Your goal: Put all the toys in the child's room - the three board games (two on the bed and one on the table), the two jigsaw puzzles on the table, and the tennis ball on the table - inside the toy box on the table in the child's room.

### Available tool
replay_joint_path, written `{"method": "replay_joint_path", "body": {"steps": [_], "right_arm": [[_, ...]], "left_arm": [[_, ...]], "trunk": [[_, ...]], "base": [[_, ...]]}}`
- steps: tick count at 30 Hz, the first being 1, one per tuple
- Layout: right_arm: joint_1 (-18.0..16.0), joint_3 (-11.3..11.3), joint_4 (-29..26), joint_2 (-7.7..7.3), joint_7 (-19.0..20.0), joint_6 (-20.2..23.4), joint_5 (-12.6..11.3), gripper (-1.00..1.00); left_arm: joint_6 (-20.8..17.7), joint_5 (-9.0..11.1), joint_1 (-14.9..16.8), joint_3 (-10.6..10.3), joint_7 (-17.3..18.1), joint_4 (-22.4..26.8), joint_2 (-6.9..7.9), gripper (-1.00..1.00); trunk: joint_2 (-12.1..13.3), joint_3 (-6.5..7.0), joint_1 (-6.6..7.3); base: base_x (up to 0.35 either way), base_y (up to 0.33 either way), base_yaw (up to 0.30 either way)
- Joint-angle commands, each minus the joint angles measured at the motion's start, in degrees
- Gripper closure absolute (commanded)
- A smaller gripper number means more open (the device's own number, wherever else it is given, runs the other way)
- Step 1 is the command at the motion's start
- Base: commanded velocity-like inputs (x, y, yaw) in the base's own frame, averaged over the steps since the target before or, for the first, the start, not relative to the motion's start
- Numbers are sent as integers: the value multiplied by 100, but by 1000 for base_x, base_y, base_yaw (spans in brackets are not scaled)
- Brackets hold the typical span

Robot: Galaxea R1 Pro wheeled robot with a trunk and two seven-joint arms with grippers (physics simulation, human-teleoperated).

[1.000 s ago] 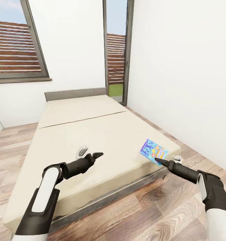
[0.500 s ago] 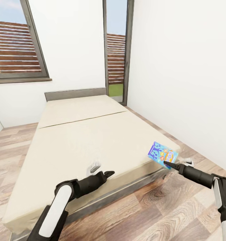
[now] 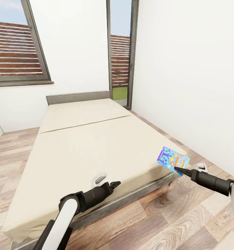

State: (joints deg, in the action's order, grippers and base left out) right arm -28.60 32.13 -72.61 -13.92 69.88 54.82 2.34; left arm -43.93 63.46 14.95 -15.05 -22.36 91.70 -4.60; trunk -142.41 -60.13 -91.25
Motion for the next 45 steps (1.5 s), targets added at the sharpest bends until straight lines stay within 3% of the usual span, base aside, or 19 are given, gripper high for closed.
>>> {"method": "replay_joint_path", "body": {"steps": [1,11,26,45], "right_arm": [[-2,7,-20,-1,36,70,23,100],[1,28,-75,-16,-12,167,16,100],[-1,37,-94,29,-150,198,9,100],[3,0,-82,96,-430,182,-89,100]], "left_arm": [[1,55,-3,-6,-54,6,-4,-100],[33,39,-21,-28,-50,-3,-10,-100],[41,20,-19,-298,-81,20,5,-100],[49,17,-26,-339,-61,27,11,-100]], "trunk": [[-2,-5,1],[-2,-5,1],[599,261,331],[1361,600,748]], "base": [[0,0,0],[0,0,0],[0,0,0],[0,0,0]]}}
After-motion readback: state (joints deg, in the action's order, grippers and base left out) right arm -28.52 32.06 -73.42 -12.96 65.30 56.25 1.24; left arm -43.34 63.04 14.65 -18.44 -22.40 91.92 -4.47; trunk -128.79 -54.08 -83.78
